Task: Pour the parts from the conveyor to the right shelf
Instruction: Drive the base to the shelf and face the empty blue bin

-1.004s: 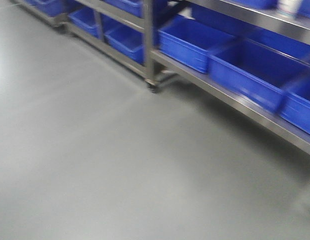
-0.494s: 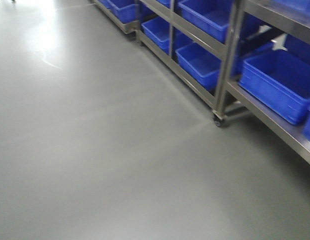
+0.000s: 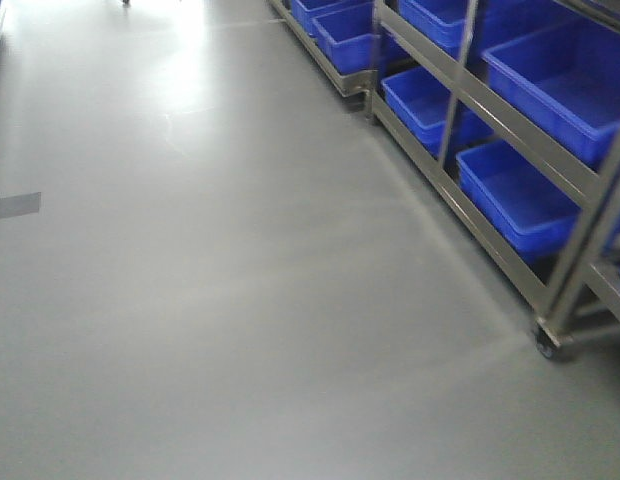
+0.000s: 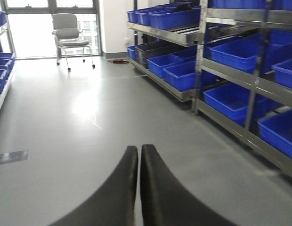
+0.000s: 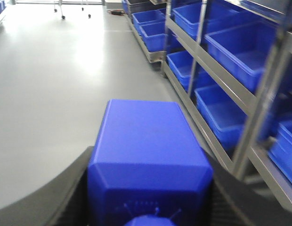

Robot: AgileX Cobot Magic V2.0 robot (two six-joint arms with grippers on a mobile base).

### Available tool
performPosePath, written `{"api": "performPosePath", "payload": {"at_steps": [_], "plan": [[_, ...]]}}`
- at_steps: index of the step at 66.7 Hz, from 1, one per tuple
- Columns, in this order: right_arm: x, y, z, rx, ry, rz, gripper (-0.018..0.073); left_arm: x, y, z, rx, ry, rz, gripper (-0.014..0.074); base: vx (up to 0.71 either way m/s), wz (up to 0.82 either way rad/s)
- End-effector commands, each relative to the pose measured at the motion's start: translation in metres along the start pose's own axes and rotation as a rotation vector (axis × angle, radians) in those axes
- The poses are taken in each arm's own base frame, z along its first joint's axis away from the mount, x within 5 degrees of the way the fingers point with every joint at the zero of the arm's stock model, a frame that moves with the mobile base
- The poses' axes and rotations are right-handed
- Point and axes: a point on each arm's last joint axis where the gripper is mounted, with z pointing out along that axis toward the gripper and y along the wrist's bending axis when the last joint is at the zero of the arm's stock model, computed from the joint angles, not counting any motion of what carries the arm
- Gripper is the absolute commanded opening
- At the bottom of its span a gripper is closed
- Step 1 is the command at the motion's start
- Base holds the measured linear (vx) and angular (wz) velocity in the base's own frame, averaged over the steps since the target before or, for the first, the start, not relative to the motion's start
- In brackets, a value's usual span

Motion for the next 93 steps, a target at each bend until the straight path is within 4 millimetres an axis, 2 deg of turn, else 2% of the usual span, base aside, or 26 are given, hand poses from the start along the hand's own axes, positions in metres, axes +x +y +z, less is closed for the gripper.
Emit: {"api": "performPosePath", "payload": {"at_steps": [1,93], "plan": [[-0.0142,-0.0017,-0.0021,0.015,-0.087,-0.01,-0.0005,-0.0128,-0.0009,0.0001,0.011,-0.081,-0.016,-0.0006,0.71,0.29],[-0.0142,-0.0017,-0.0021,0.015,-0.087,-0.01,-0.0005,-0.0128,-0.0009,0.0001,0.011,-0.081,-0.016,-0.0006,0.7,0.16]]}}
